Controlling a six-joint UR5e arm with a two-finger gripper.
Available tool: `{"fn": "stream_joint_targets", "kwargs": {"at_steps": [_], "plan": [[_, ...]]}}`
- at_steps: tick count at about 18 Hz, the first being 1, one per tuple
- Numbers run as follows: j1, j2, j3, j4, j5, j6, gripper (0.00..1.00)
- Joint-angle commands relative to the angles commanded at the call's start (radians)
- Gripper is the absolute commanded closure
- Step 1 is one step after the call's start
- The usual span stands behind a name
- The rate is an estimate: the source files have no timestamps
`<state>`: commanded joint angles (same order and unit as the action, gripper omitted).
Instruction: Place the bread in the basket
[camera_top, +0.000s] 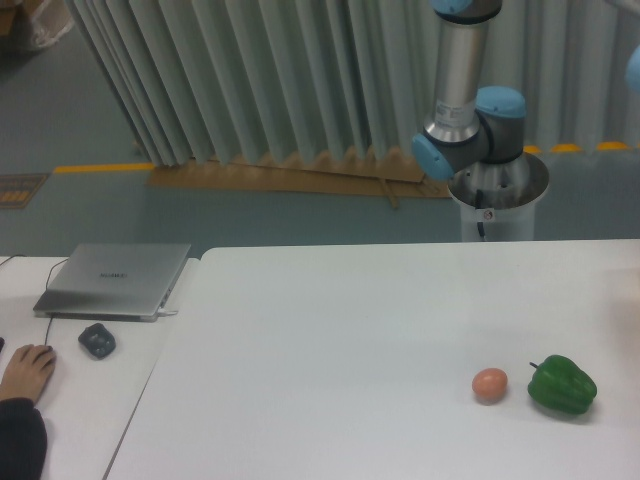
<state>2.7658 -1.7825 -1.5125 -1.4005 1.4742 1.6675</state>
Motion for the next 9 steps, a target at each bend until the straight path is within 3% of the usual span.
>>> {"fn": "stream_joint_targets", "kwargs": {"at_steps": [5, 9], "plan": [[-0.044, 0.043, -0.048, -0.006, 0.003, -0.005, 0.00], [-0.120, 0.089, -0.107, 0.000, 0.067, -0.038, 0.00]]}}
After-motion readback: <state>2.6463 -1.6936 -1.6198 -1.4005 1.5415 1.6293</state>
